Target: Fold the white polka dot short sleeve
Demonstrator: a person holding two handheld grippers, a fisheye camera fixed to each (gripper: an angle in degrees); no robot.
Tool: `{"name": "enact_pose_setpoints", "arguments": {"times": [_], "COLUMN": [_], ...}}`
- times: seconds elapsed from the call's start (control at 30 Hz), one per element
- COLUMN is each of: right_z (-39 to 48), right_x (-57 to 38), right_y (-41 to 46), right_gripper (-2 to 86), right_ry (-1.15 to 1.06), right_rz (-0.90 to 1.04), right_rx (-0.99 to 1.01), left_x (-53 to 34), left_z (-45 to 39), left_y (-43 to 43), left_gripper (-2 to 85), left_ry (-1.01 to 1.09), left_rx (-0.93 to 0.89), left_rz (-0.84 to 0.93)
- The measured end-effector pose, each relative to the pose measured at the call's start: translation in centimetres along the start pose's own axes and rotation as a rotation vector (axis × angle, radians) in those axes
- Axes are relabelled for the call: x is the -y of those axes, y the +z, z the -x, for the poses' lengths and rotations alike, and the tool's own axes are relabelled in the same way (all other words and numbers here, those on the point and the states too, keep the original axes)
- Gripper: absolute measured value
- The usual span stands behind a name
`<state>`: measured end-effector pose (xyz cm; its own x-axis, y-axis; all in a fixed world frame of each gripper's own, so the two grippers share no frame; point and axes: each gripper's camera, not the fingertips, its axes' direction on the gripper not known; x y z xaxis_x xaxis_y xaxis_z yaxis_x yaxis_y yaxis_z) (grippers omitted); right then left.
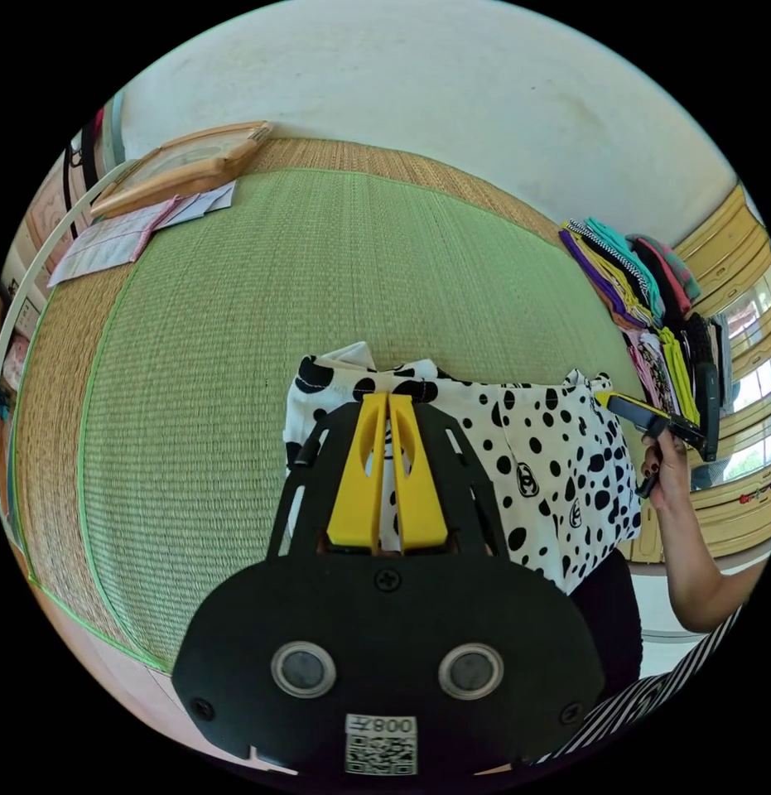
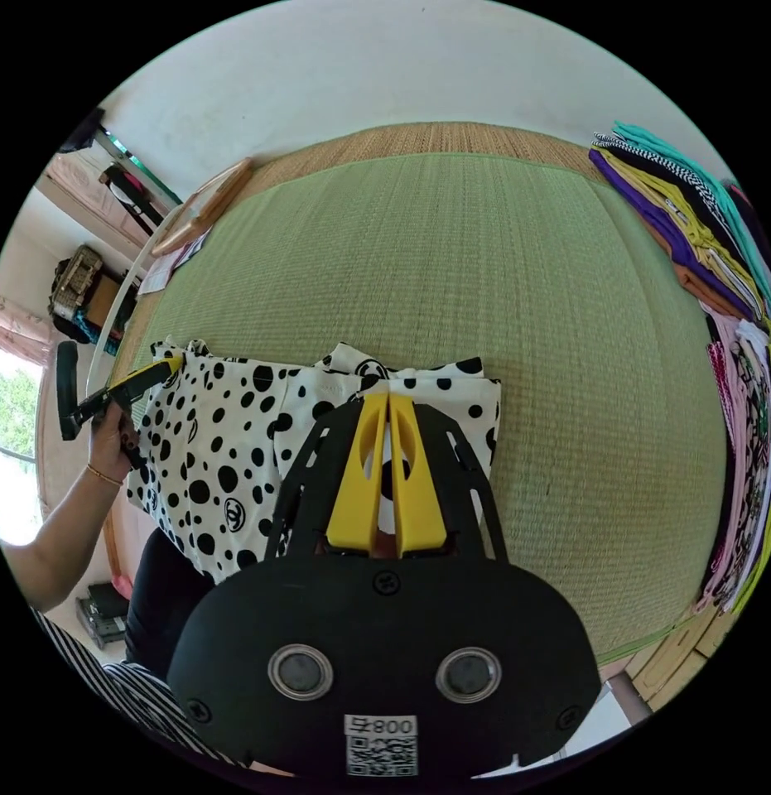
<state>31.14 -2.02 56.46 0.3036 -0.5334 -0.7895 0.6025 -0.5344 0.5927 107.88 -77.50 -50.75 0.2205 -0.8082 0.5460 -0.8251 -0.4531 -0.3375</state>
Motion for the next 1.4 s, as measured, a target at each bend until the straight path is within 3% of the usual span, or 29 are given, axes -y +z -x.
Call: {"name": "enact_pose_setpoints", "arguments": {"times": [0.43,0.67,0.8,0.93,1.13,1.3,1.4], "right_z": [0.0,-0.5,-1.6,-3.2,-4.5,-4.8,-4.9], "right_x": [0.2,1.8,-0.4,-1.5,-1.1,-5.3,-9.1], "right_y": [1.8,2.4,0.3,2.2,2.2,-0.9,-1.5], "right_gripper": [0.0,0.0,0.0,0.0,0.1,0.1,0.0], "right_ry": [-0.089,-0.072,-0.032,0.016,0.034,0.014,0.020], "right_rz": [-0.014,0.011,-0.082,-0.039,-0.039,-0.084,-0.061], "right_rx": [-0.002,-0.004,0.041,0.022,0.068,0.166,0.147], "left_x": [0.0,0.4,-1.3,-2.1,-2.2,-4.7,-6.2], "left_z": [1.4,1.4,0.9,1.8,2.2,1.0,0.7], "left_y": [0.8,0.3,-1.8,-0.7,-1.3,-3.9,-3.2], "left_gripper": [0.1,0.1,0.1,0.1,0.0,0.1,0.1], "left_ry": [0.001,-0.035,-0.014,-0.037,-0.082,-0.047,-0.049], "left_rx": [-0.021,-0.017,-0.029,0.063,0.024,-0.006,0.063], "left_rz": [0.004,-0.002,-0.074,0.001,-0.008,-0.040,0.041]}}
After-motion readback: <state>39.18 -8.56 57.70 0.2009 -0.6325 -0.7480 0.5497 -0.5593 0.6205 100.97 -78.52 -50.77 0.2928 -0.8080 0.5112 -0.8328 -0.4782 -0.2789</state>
